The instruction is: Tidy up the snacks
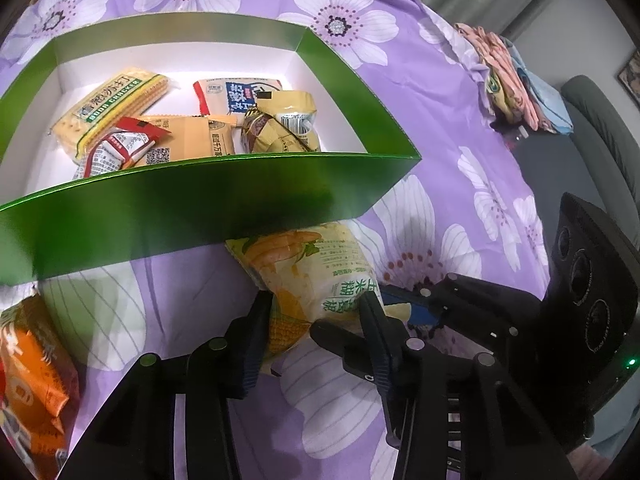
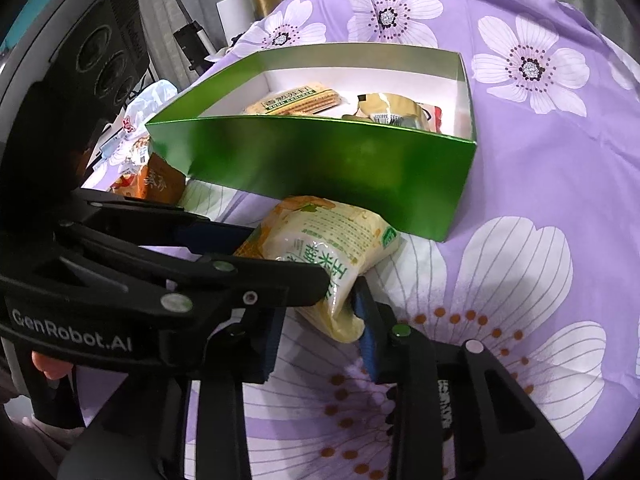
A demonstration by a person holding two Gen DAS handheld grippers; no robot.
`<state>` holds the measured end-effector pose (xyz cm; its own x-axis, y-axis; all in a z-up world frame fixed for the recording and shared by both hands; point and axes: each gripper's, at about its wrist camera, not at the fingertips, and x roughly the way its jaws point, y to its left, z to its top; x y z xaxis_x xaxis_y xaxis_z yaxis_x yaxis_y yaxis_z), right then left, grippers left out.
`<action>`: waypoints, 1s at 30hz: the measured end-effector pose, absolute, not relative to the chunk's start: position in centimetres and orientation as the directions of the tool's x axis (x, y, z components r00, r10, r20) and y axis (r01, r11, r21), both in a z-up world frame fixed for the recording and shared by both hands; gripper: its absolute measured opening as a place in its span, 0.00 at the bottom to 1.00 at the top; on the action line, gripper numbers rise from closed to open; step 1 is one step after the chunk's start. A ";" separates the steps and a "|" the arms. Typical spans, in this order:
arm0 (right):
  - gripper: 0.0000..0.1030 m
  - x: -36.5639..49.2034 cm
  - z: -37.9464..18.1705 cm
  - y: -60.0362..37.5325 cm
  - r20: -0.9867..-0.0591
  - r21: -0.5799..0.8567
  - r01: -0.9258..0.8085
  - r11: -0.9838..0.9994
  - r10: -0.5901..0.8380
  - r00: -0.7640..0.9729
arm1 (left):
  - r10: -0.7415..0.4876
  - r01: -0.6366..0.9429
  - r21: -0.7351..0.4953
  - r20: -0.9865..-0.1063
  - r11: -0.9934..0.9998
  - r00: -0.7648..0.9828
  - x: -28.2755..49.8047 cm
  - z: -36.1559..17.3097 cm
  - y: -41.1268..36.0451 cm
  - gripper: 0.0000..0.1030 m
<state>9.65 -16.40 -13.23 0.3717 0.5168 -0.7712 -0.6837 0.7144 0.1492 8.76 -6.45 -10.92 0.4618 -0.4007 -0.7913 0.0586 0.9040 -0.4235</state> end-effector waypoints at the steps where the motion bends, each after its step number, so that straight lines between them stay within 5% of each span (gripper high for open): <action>1: 0.32 9.5 -13.2 -16.5 -0.770 0.152 -0.682 0.715 0.519 0.372 | -0.400 0.059 -0.422 -0.792 0.905 0.462 8.6 -10.9 -6.5 0.44; 30: 0.32 1.5 -6.5 -15.6 -0.685 0.078 -0.726 0.683 0.566 0.459 | -0.321 0.097 -0.330 -0.741 0.939 0.589 0.6 -3.7 -6.3 0.44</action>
<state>1.47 -15.61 -6.53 0.4586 0.5661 -0.6850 -0.7260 0.6832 0.0785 0.58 -6.31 -3.66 0.5891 -0.3213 -0.7414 0.0973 0.9391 -0.3296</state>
